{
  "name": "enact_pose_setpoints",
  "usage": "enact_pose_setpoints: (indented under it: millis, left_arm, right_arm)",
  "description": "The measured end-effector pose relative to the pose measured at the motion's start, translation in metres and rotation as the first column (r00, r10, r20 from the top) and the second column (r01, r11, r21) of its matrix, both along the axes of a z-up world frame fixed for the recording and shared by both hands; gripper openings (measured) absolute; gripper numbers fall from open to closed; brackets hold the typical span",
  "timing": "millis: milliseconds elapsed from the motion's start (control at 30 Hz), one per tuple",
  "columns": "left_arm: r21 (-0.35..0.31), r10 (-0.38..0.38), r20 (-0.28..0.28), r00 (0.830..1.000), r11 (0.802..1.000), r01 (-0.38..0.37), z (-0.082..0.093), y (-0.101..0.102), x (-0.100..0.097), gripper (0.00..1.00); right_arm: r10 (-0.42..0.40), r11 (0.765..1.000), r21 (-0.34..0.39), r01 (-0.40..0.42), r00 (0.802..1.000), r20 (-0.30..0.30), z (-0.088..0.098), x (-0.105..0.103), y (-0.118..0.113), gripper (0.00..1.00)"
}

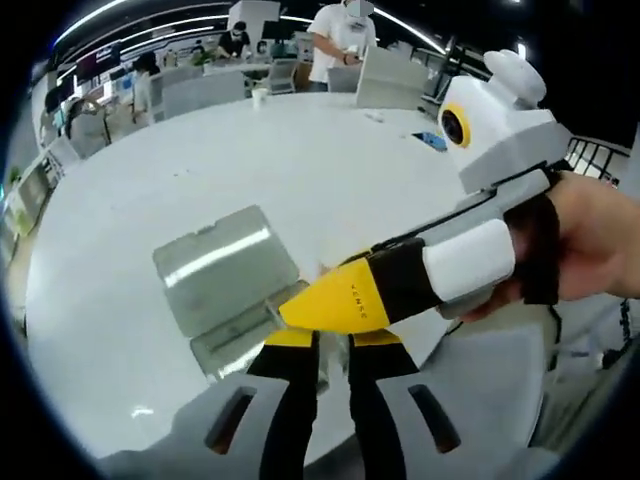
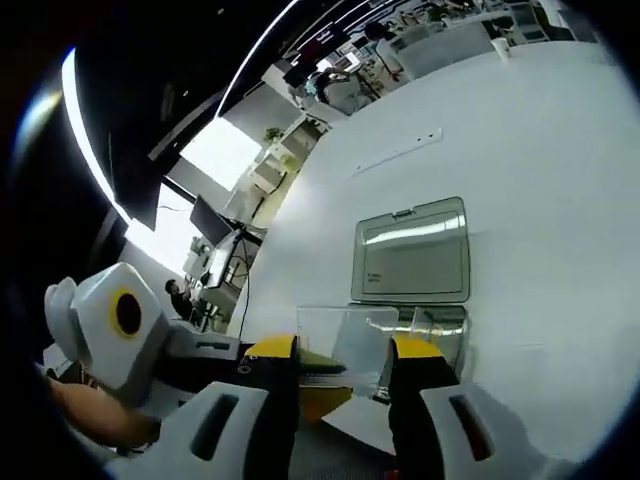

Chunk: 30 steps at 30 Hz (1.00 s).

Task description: Insert the divider into the dual guide fixture by aligning both edges with the guide slots and pushing it downward to the bottom, including one-sided entry, uneven engagement, binding, and posture correction.

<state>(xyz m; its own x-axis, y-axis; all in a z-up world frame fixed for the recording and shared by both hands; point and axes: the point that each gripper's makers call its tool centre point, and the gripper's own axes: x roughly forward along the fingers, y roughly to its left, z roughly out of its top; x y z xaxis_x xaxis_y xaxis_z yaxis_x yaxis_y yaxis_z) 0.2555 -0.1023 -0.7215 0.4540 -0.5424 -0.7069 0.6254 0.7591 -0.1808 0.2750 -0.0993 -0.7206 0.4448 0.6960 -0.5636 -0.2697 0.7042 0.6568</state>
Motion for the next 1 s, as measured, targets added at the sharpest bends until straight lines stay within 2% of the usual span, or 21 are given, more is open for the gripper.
enact_pose_setpoints:
  millis: [433, 633, 1000]
  left_arm:
    - [-0.008, 0.007, -0.041, 0.999, 1.0, -0.007, -0.007, 0.001, -0.001, 0.05]
    - [-0.038, 0.015, -0.077, 0.997, 0.999, -0.018, -0.009, 0.001, -0.003, 0.04]
    - [-0.079, 0.03, -0.113, 0.993, 0.996, -0.039, -0.011, 0.001, -0.005, 0.04]
  right_arm:
    - [0.0, 1.0, -0.006, 0.0, 1.0, -0.026, -0.004, -0.005, 0.002, 0.3]
    - [0.007, 1.0, -0.009, -0.008, 0.999, -0.035, -0.005, -0.007, 0.003, 0.3]
    - [0.014, 1.0, -0.011, -0.015, 0.999, -0.051, -0.006, -0.01, 0.004, 0.3]
